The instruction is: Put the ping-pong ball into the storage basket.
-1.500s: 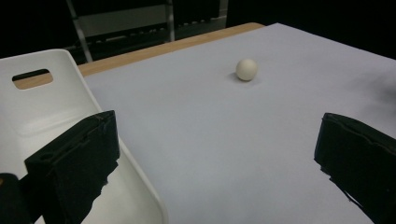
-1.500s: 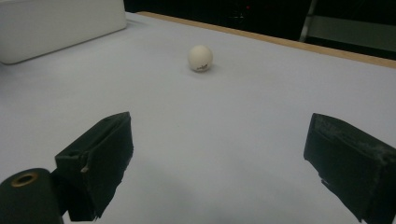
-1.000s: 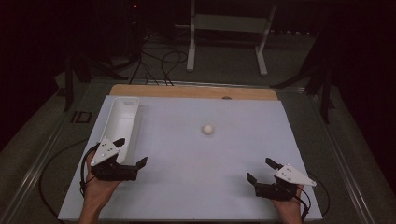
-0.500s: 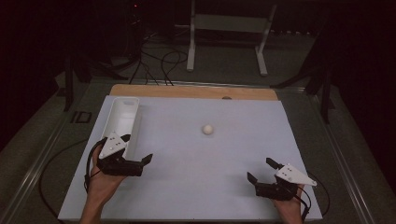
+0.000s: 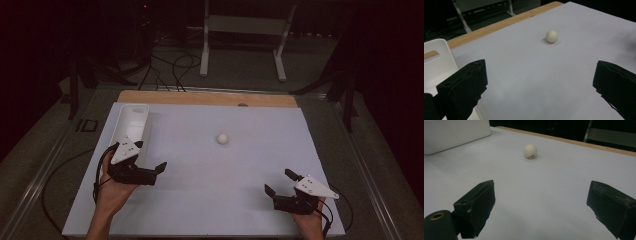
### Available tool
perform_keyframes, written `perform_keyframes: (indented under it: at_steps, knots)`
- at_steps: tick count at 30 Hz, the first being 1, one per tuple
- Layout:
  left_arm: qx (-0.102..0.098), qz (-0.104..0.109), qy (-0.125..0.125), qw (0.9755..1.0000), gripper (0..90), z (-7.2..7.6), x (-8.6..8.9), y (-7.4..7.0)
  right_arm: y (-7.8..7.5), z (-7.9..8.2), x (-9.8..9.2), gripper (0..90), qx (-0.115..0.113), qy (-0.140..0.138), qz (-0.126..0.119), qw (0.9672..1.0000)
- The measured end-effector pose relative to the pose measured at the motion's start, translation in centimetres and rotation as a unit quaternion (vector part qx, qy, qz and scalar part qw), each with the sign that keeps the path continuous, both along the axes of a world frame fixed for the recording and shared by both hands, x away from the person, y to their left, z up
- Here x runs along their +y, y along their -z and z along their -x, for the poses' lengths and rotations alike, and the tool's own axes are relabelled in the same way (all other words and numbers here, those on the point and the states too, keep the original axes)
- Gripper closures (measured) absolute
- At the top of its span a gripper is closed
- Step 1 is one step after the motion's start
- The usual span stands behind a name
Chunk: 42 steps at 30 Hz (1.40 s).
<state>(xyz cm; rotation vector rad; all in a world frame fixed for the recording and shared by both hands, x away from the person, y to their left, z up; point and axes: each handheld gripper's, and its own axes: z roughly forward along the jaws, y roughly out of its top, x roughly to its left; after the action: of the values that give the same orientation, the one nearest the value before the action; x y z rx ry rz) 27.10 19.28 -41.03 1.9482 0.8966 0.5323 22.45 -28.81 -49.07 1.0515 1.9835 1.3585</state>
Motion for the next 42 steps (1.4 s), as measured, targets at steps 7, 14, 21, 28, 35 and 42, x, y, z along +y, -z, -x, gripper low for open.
perform_keyframes:
  at_steps: [7, 14, 21, 28, 35, 42]
  knots:
    - [0.006, -0.009, 0.000, 0.9999, 0.3, -0.4, -0.3, -0.2, 0.0, 0.0, 0.0, 7.7, 0.000, 0.001, -0.001, 1.0000]
    - [0.008, -0.017, 0.003, 0.9998, 0.3, -0.7, -0.7, -0.6, 0.0, -0.1, 0.1, 7.7, 0.000, 0.001, 0.000, 1.0000]
    - [0.010, -0.015, 0.004, 0.9998, 0.3, -1.2, -0.9, -0.9, 0.0, -0.1, 0.0, 7.7, 0.001, 0.001, 0.001, 1.0000]
    - [0.012, -0.023, 0.007, 0.9996, 0.3, -1.6, -1.3, -1.1, 0.0, -0.1, 0.1, 7.7, 0.003, 0.001, 0.002, 1.0000]
    - [0.014, -0.026, 0.013, 0.9995, 0.3, -2.3, -1.9, -1.4, 0.0, -0.1, 0.0, 7.7, 0.001, 0.001, 0.003, 1.0000]
    - [0.014, -0.027, 0.016, 0.9994, 0.3, -2.8, -2.2, -1.7, 0.0, -0.1, 0.0, 7.7, 0.002, 0.003, 0.003, 1.0000]
